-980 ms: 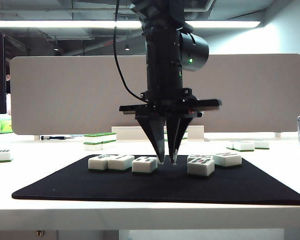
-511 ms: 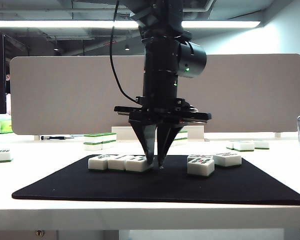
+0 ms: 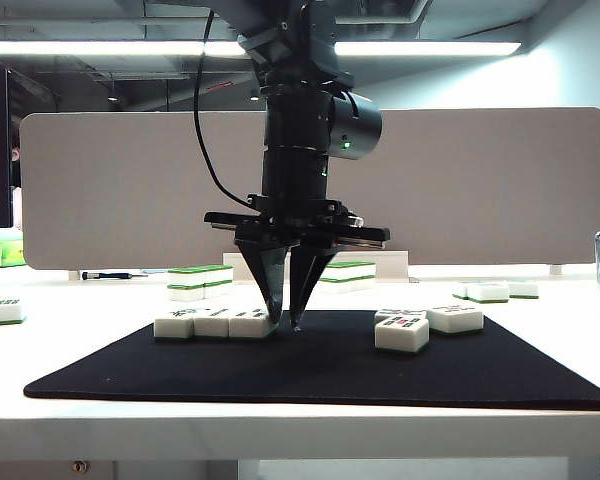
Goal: Align six mahjong tiles in a row on the table.
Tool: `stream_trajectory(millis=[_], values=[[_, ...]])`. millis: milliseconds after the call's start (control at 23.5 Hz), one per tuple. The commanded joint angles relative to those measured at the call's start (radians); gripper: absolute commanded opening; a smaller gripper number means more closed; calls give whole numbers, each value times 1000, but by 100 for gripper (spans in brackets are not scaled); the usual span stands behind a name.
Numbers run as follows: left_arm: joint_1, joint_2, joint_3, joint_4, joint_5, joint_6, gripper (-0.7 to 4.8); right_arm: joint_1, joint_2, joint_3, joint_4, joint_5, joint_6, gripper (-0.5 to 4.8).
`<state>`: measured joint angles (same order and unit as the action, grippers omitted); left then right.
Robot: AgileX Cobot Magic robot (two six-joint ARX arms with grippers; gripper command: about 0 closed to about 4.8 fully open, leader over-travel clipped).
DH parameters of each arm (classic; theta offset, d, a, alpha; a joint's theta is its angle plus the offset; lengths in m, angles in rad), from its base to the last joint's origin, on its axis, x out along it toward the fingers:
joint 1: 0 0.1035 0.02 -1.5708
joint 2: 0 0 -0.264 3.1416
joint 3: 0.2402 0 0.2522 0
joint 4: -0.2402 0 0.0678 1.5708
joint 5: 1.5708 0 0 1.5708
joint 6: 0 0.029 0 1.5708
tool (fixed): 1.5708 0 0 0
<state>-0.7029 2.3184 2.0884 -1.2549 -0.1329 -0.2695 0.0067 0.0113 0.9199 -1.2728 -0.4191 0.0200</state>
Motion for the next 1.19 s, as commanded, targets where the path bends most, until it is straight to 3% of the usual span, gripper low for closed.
stream_trajectory(millis=[43,383,596,682,724,767,895,1065,1193], values=[[7,-5,1,32,-6,-19,88,1,-12,3,12,1,-2,-1],[25,-5,3,30,-24,-19,88,1,-12,3,12,1,-2,-1],[-4,-8,111,-19,171,8,95,1,-12,3,12,2,-2,-1],[-35,-7,122,-11,202,8,217,1,-12,3,13,2,-2,-1],[-53,-6,120,-11,199,8,288,1,-12,3,13,2,-2,-1],[-70,-5,119,-8,198,8,302,1,-12,3,12,2,-2,-1],[-121,-5,119,57,188,8,306,1,-12,3,13,2,-2,-1],[-167,19,119,77,70,12,305,1,-12,3,13,2,-2,-1],[-171,40,118,75,51,11,304,1,-12,3,13,2,-2,-1]])
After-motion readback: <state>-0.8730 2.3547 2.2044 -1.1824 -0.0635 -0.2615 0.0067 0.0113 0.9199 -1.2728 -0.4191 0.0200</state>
